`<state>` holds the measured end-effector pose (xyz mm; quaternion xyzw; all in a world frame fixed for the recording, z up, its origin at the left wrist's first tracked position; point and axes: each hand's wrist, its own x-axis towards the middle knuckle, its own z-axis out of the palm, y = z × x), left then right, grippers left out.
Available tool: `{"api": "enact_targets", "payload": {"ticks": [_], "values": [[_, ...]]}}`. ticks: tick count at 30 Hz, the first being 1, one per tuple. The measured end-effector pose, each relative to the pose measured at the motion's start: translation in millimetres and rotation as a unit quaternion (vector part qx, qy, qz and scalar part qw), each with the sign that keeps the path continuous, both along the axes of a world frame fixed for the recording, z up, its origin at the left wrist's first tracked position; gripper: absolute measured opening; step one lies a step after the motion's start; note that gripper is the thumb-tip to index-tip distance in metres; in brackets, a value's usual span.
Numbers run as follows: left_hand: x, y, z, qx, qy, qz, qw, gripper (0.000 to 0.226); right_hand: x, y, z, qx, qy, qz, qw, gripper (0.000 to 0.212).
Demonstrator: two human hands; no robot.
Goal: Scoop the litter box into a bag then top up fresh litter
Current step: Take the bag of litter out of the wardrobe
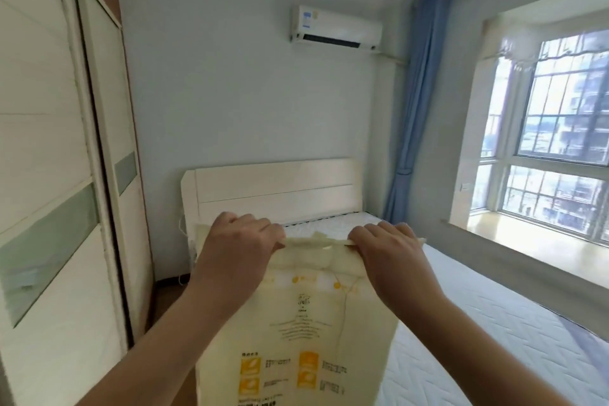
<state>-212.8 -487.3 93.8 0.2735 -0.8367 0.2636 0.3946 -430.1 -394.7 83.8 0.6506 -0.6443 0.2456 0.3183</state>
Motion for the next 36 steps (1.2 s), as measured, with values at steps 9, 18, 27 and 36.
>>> {"api": "enact_targets", "payload": {"ticks": [9,18,27,36], "values": [[-163.1,65.6,3.4,-0.026,-0.009,-0.134,0.991,0.03,-135.9,126.0,2.1,-0.032,-0.011,-0.094,0.995,0.021],[-369.8,181.0,-11.6,0.035,-0.01,-0.253,0.967,0.011,-296.4,273.7,-13.4,-0.059,0.027,-0.225,0.972,0.018],[-525.7,251.8,-35.9,0.16,-0.038,-0.338,0.927,0.011,-410.6,360.5,-27.1,-0.03,0.017,-0.349,0.936,0.014],[-680.2,270.6,-61.8,0.197,-0.07,-0.422,0.882,0.011,-528.5,396.7,-57.3,0.037,-0.06,-0.439,0.896,0.026]]}}
